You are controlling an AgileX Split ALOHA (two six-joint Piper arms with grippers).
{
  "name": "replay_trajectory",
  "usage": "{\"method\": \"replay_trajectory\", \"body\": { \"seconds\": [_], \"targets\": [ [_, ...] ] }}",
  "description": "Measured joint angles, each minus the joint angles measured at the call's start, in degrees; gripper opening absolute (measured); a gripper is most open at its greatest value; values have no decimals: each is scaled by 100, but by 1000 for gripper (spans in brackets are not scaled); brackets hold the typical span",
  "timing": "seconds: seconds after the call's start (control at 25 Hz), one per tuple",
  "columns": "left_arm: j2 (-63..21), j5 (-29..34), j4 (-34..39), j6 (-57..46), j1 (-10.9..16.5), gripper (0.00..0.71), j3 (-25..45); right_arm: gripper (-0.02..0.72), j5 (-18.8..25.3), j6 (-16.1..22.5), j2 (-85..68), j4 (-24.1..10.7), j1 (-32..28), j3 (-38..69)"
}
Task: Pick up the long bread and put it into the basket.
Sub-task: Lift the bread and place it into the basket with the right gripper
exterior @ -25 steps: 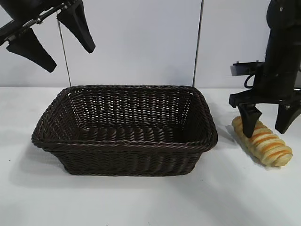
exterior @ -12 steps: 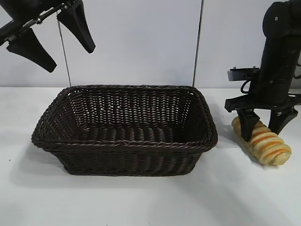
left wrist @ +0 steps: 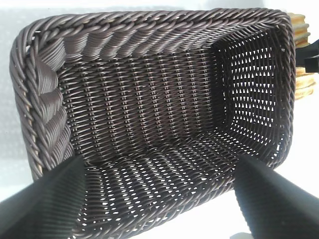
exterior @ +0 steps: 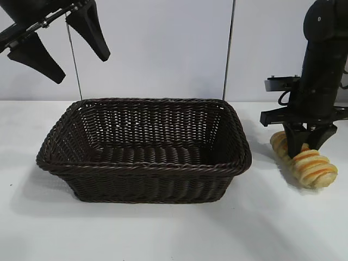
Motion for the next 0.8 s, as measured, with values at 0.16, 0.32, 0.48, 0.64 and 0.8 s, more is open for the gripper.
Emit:
{"method": "replay_trajectory", "body": {
  "seconds": [0.16,0.32,0.48,0.64,0.8],
  "targets": [
    [0,0,0,0,0,595,0,221,50,0,-93,228,0,-556],
    [0,0,0,0,0,595,0,221,80,0,-417,342,0,-728],
    [0,0,0,0,0,595,0,221,158,0,-722,352,0,-749],
    [0,0,0,0,0,595,0,220,184,0,-888,507,0,-758],
    [0,0,0,0,0,595,0,219,183,0,-905,878,0,-758]
  ]
}}
